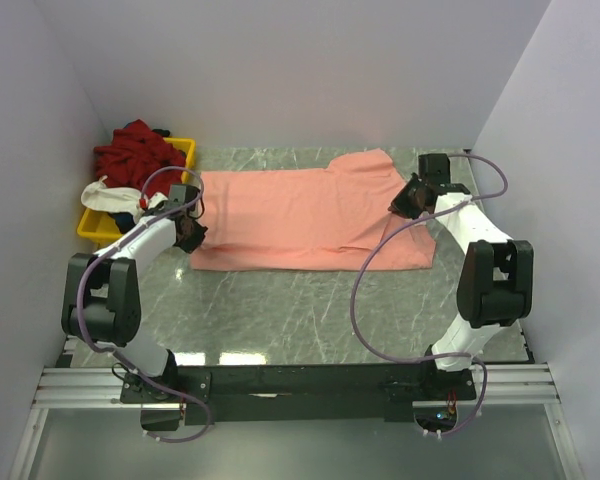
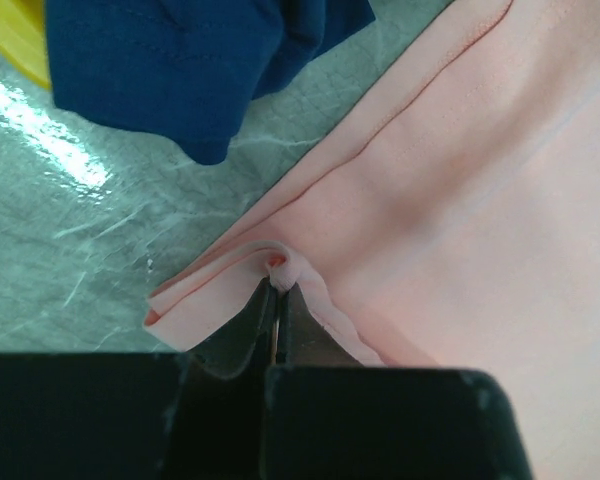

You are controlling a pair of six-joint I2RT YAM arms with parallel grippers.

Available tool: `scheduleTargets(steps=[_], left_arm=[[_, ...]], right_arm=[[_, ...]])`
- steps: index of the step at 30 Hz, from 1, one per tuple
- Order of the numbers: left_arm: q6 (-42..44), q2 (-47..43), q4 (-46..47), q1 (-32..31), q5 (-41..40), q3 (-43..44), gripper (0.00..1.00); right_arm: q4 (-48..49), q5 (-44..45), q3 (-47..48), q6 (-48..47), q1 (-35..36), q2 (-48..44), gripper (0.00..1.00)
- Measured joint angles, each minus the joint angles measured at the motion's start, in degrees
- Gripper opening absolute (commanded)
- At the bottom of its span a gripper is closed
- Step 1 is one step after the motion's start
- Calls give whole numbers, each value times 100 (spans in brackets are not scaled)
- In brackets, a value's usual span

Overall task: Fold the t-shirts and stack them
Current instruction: Fold the tshirt

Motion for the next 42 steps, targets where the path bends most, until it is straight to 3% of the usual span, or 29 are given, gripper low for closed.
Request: scheduleTargets(steps=[25, 27, 28, 30, 31, 32, 34, 42], left_arm=[[33, 382, 42, 68, 94, 382, 1], [46, 450, 66, 79, 120, 404, 6], [63, 479, 81, 94, 140, 413, 18], [157, 498, 118, 140, 232, 417, 35], [225, 498, 146, 177, 280, 420, 49], [284, 498, 192, 216, 330, 420, 55], [354, 481, 267, 282, 424, 422, 62], [389, -540, 546, 334, 715, -181, 61]], right_arm=[[-42, -42, 258, -83, -402, 321, 0], [-42, -68, 339, -90, -404, 485, 4], [-44, -76, 367, -92, -404, 560, 9], [-63, -109, 413, -94, -413, 651, 27], [-72, -140, 439, -96, -424, 684, 34], [-68, -166, 446, -116, -442, 695, 46], [-70, -192, 444, -157, -483, 684, 51], [254, -321, -363, -98, -511, -153, 52]])
